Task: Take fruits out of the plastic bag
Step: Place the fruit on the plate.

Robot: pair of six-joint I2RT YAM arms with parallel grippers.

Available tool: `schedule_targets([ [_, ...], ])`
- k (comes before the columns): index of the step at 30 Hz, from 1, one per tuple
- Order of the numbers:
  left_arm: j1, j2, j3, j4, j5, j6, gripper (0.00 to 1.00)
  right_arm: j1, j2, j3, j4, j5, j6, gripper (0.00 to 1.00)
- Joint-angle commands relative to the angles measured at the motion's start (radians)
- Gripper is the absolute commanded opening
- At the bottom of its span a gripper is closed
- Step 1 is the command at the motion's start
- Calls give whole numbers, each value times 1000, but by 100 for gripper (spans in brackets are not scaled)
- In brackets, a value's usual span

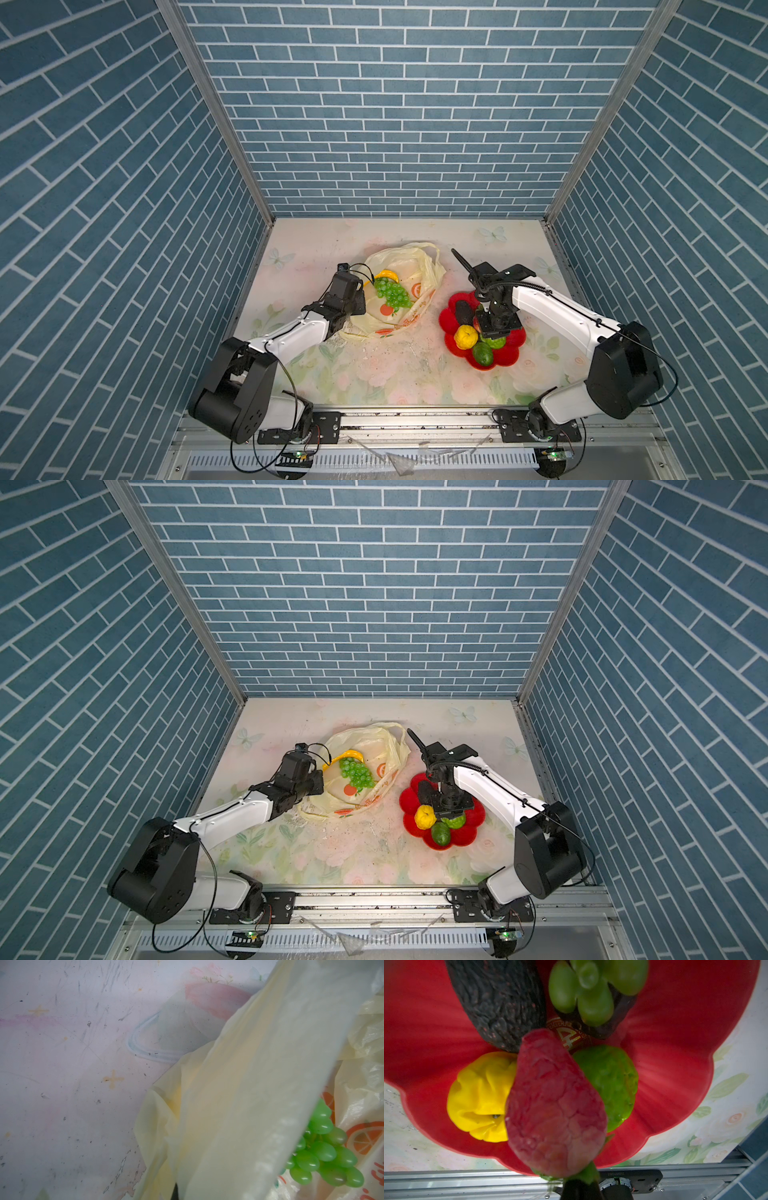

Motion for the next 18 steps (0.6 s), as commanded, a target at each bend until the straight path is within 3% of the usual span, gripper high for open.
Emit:
schedule_targets([
  [1, -4, 8, 22, -19, -13, 12, 3, -5, 17, -30, 5, 1, -18, 0],
  [10, -4, 8, 22, -19, -13, 12, 3, -5, 36, -27, 23, -7, -18, 5],
  [18, -4, 9, 21, -19, -13, 11, 3, -5, 24, -25, 24, -1, -16, 20],
])
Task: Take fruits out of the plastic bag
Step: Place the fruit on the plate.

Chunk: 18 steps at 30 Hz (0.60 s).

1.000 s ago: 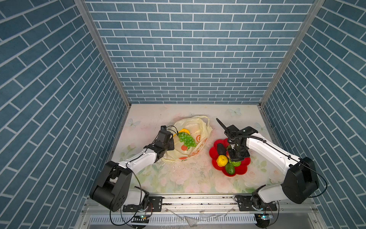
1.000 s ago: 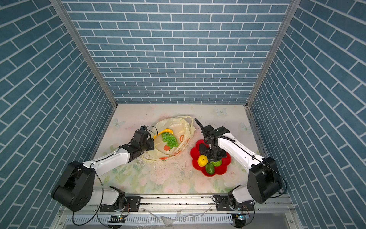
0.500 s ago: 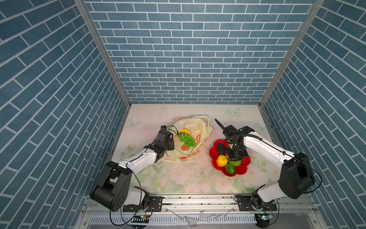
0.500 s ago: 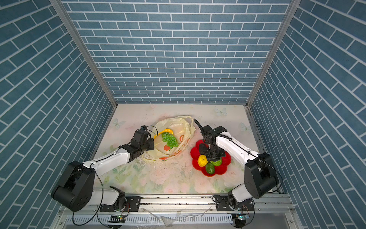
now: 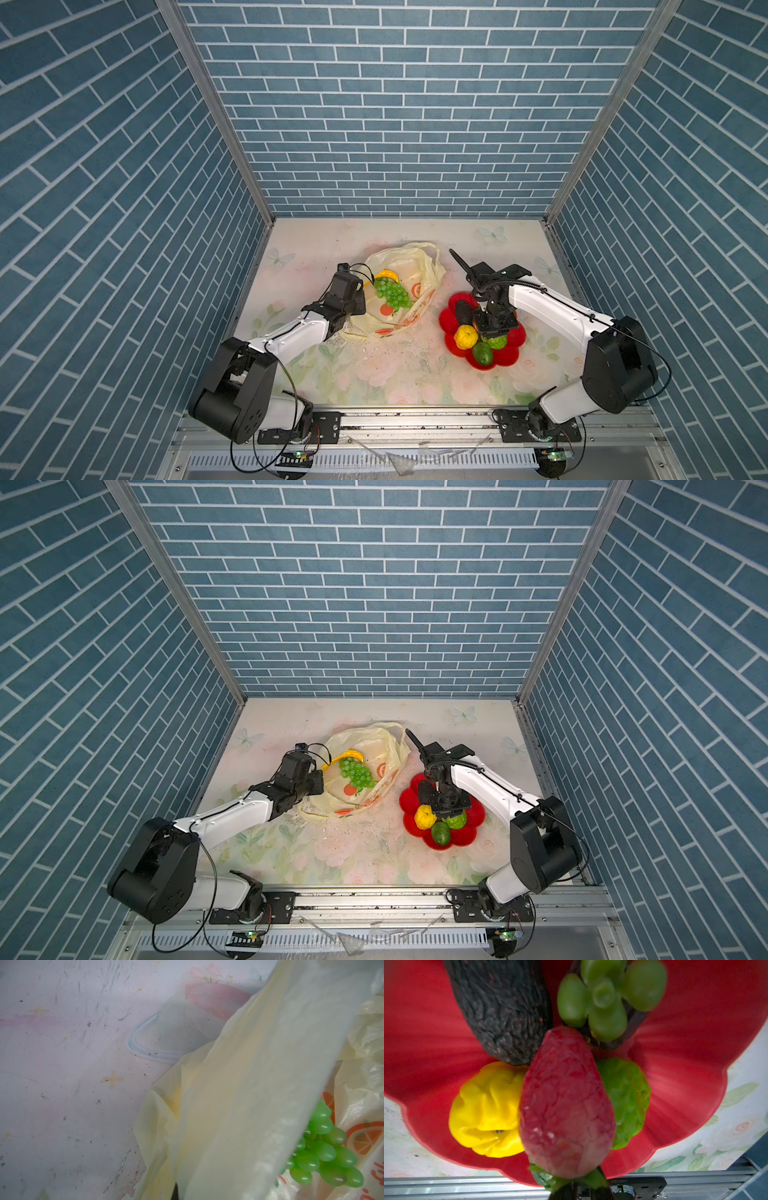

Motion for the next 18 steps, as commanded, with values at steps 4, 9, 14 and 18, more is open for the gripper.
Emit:
schedule_targets([
  [4, -4, 9, 22, -18, -12, 12, 3, -4, -19, -11, -20, 12, -10, 23],
  [9, -4, 10, 21, -18, -11, 12, 3, -4, -55, 5, -34, 19, -6, 30],
  [14, -4, 6, 22, -18, -7, 12, 3, -1, -110, 65, -66, 38, 13, 35],
  [18, -4, 1, 17, -9, 3, 12, 3, 34, -158, 141, -36, 38, 43, 38],
])
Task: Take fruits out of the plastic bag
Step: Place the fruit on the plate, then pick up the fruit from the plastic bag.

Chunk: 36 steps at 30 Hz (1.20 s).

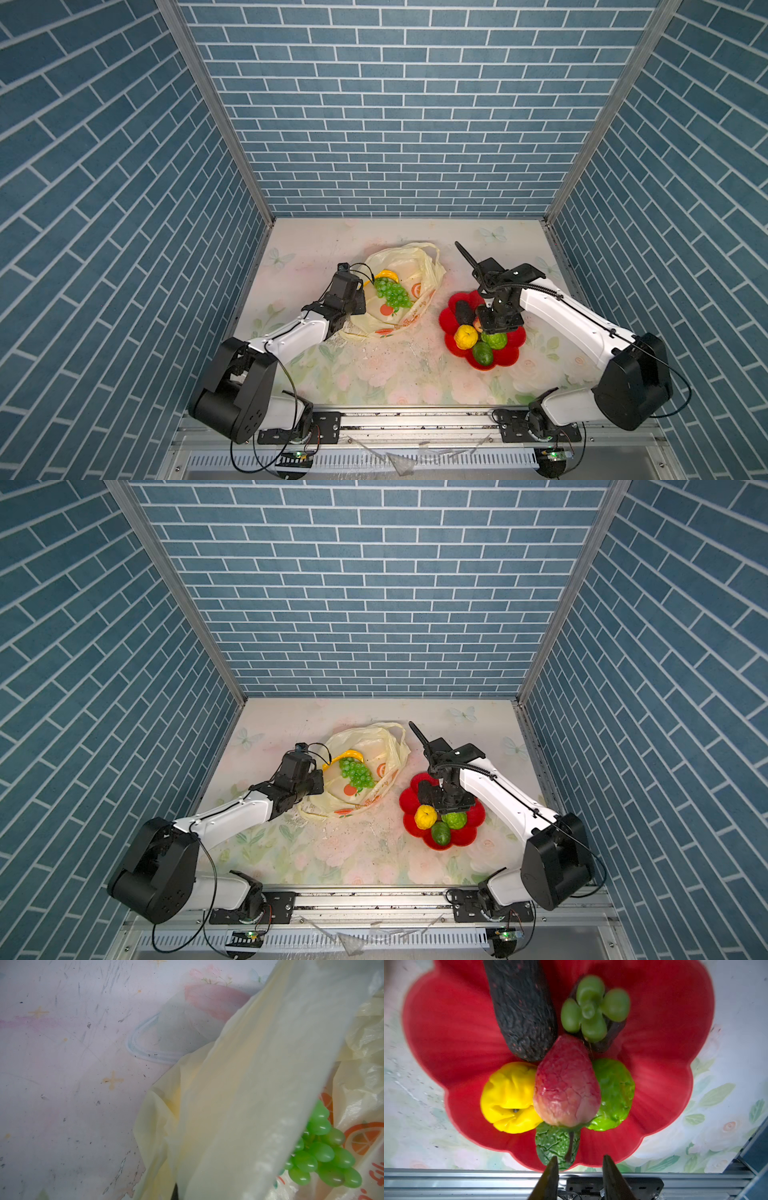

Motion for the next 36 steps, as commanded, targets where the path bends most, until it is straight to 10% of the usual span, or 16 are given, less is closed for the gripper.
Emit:
schedule_targets([
  [1, -4, 0, 13, -5, 6, 13, 3, 39, -50, 104, 13, 29, 45, 40],
  [22, -3, -69, -20, 7, -15, 3, 3, 242, 290, 203, 850, -58, 111, 54],
  [36, -3, -82, -24, 2, -25, 5, 3, 156, 621, 475, 800, -185, -252, 51],
])
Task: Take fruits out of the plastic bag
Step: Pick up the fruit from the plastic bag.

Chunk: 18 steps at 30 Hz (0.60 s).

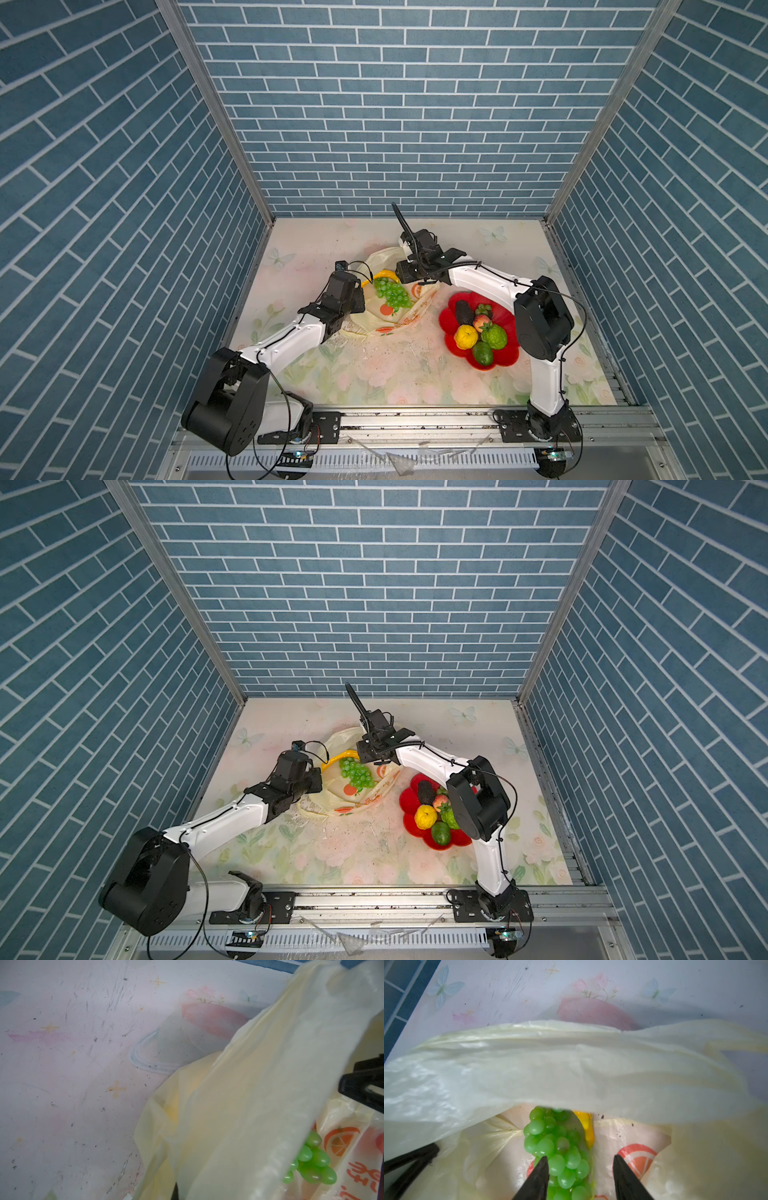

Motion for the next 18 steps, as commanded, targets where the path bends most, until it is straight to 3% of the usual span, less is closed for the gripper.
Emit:
schedule_targets([
  [1, -3, -18, -14, 2, -18, 7, 3, -28, 24, 56, -20, -85, -170, 51],
  [18, -3, -2, -16, 10, -20, 4, 3, -40, 213, 223, -65, -186, -312, 52],
])
